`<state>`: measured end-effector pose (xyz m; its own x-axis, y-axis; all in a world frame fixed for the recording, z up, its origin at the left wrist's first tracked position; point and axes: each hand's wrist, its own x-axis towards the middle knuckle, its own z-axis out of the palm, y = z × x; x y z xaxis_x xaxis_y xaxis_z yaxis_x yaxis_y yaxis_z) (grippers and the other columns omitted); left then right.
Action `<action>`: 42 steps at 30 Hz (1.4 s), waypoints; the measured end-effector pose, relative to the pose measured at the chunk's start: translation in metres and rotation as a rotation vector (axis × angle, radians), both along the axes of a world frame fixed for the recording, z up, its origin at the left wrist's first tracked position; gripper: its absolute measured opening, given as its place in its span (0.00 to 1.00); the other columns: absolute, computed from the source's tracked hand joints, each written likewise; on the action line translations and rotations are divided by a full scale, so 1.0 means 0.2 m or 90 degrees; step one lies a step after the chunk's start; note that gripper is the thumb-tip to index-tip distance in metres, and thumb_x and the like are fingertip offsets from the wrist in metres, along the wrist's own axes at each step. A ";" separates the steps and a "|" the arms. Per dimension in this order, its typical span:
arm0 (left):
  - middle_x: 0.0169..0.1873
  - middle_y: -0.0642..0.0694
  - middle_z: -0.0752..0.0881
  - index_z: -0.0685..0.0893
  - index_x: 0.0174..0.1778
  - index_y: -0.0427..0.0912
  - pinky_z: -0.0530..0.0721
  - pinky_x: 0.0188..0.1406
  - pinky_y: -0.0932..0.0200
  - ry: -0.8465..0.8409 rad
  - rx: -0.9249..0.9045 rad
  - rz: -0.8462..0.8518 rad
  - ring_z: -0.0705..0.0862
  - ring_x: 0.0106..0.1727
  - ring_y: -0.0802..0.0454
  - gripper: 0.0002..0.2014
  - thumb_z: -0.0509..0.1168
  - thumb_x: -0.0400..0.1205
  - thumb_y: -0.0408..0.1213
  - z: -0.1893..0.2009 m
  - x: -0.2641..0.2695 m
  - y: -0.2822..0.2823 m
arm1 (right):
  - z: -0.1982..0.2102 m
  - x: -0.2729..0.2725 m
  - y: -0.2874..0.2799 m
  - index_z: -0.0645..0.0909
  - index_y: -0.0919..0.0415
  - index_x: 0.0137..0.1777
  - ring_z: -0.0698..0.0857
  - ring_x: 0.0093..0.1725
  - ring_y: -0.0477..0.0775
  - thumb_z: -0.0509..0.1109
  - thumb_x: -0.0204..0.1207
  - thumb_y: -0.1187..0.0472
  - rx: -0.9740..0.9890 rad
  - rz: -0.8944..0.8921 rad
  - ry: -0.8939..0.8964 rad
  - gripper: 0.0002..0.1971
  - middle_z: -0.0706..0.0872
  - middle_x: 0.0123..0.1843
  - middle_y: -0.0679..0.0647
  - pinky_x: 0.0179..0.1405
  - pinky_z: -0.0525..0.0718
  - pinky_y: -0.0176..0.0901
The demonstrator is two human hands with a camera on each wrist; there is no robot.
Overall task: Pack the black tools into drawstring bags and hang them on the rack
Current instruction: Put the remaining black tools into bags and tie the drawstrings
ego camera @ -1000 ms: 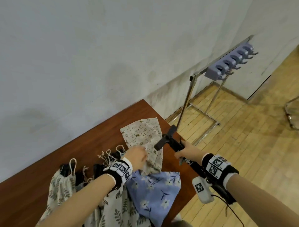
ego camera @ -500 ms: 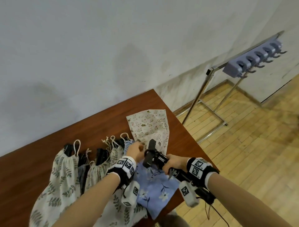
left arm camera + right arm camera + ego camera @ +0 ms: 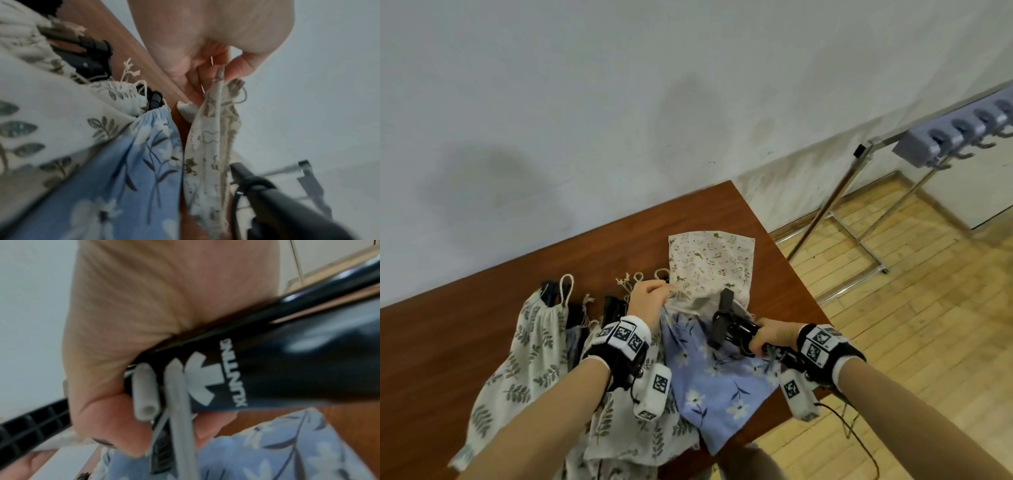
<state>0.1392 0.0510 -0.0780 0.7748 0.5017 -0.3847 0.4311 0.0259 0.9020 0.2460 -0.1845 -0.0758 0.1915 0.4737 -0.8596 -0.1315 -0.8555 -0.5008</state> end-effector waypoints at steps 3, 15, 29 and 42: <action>0.20 0.45 0.73 0.81 0.24 0.38 0.67 0.27 0.63 0.059 0.136 -0.094 0.64 0.19 0.54 0.12 0.62 0.74 0.27 -0.02 0.00 0.00 | 0.04 0.02 -0.09 0.79 0.65 0.40 0.79 0.26 0.50 0.71 0.59 0.66 -0.028 0.021 0.006 0.09 0.80 0.31 0.56 0.26 0.80 0.37; 0.50 0.48 0.81 0.77 0.55 0.46 0.79 0.47 0.52 0.208 0.540 -0.537 0.81 0.49 0.44 0.10 0.57 0.81 0.31 0.02 0.03 -0.11 | 0.06 -0.12 0.02 0.84 0.63 0.44 0.82 0.31 0.50 0.78 0.68 0.62 -0.040 0.141 0.028 0.08 0.84 0.37 0.56 0.35 0.82 0.42; 0.54 0.44 0.82 0.81 0.62 0.38 0.79 0.58 0.56 -0.084 0.353 -0.273 0.80 0.53 0.50 0.14 0.54 0.85 0.27 0.06 0.04 -0.13 | 0.09 -0.07 0.17 0.79 0.64 0.41 0.76 0.20 0.49 0.69 0.79 0.61 0.031 -0.116 0.149 0.07 0.77 0.31 0.56 0.24 0.77 0.37; 0.53 0.50 0.84 0.85 0.62 0.44 0.78 0.51 0.70 -0.145 0.309 -0.438 0.81 0.51 0.54 0.15 0.60 0.84 0.28 0.26 0.12 -0.25 | 0.14 -0.11 0.31 0.76 0.56 0.43 0.82 0.39 0.49 0.59 0.86 0.64 0.078 -0.350 0.048 0.10 0.80 0.43 0.52 0.41 0.82 0.42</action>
